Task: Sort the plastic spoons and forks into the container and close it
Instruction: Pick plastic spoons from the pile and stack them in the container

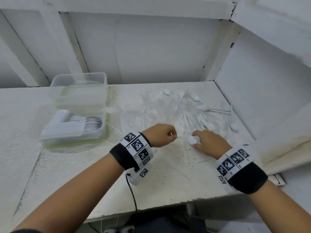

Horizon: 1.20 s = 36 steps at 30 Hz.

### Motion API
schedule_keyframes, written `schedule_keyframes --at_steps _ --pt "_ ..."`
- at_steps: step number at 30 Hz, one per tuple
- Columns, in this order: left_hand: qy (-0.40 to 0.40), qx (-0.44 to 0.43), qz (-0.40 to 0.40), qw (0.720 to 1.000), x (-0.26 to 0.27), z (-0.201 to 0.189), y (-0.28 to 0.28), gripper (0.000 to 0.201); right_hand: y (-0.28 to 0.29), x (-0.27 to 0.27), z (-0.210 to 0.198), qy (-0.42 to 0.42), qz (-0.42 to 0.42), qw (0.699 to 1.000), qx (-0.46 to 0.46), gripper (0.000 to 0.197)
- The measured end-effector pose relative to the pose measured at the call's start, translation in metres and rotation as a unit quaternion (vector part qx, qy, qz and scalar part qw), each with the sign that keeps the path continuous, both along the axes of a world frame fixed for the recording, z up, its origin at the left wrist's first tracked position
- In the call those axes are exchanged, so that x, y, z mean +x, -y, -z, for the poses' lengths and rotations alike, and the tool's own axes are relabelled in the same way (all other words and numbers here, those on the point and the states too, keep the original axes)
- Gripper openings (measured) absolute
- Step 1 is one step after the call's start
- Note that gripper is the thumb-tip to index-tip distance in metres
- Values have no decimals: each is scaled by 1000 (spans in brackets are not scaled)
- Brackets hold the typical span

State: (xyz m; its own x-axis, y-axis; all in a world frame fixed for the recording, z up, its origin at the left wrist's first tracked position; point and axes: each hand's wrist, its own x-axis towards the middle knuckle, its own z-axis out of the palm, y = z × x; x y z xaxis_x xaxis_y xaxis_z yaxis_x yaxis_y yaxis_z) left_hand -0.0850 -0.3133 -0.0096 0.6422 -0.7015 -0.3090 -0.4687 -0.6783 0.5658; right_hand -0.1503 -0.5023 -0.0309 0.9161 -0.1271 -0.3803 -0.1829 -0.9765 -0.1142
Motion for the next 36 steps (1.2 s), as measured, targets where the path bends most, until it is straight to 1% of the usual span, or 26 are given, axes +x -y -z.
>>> schedule_keyframes --at_steps 2,4,5,8,10,12,13,14,15,17,18,19,20,21,22,23,24,25,26,27,28,29,30,32,34,36 --pt "-8 -3 -8 1000 -2 2 6 29 0 -1 9 -18 -31 998 -43 41" --pt "-11 -6 -16 1000 -3 3 9 29 -2 -1 12 0 -65 995 -79 33" --pt "-11 -9 -20 1000 -3 4 9 29 -2 0 11 13 -70 994 -78 31" --pt "-3 -19 -31 999 -3 6 7 29 -6 -1 -2 65 -68 996 -11 29" --pt "-3 -37 -40 999 -3 8 4 41 -11 -2 -20 136 -71 986 71 26" --pt "-11 -76 -50 996 -2 10 0 60 -19 -5 -42 203 -63 955 205 20" --pt "-8 -101 -49 994 -2 10 -1 64 -24 -6 -54 224 -55 933 278 17" --pt "1 -125 -43 991 -2 9 0 61 -27 -8 -65 235 -46 909 340 12" --pt "13 -143 -40 989 -3 7 0 52 -30 -8 -75 242 -37 888 388 11" --pt "19 -166 -60 984 -5 -1 1 31 -31 -5 -85 247 -11 851 463 17" --pt "4 -174 -81 981 -6 -5 0 28 -28 -2 -86 244 11 839 486 19" --pt "-11 -180 -98 979 -5 -8 -3 27 -23 1 -83 241 32 837 490 21" --pt "-24 -189 -113 975 -4 -10 -6 25 -17 5 -78 236 43 852 466 21" --pt "-36 -201 -130 970 -2 -11 -10 24 -10 9 -71 227 38 885 405 19" --pt "-47 -213 -152 964 0 -11 -15 23 -1 11 -60 201 11 930 309 19" --pt "-53 -219 -173 959 2 -12 -19 23 7 13 -47 153 -20 967 202 25" --pt "-52 -217 -191 956 4 -12 -24 23 15 13 -32 92 -44 990 98 33" --pt "-48 -212 -203 955 6 -12 -29 23 19 10 -19 51 -68 996 -4 39" --pt "-44 -208 -211 954 8 -11 -33 23 21 7 -7 59 -102 989 -90 42" --pt "-42 -204 -216 954 9 -10 -36 23 21 5 0 80 -132 977 -147 42" --pt "-41 -200 -220 954 10 -10 -39 24 22 3 7 111 -149 968 -172 41" --pt "-40 -195 -222 954 10 -9 -41 24 24 1 12 141 -150 965 -161 40" --pt "-40 -190 -224 955 10 -9 -43 24 27 1 16 170 -154 965 -129 37" --pt "-41 -179 -224 957 10 -8 -44 25 23 1 15 224 -172 959 -39 26" --pt "-36 -175 -222 959 9 -8 -43 25 16 1 4 282 -130 945 102 14" --pt "-27 -167 -212 962 9 -8 -39 26 8 2 -17 303 -65 921 235 12"
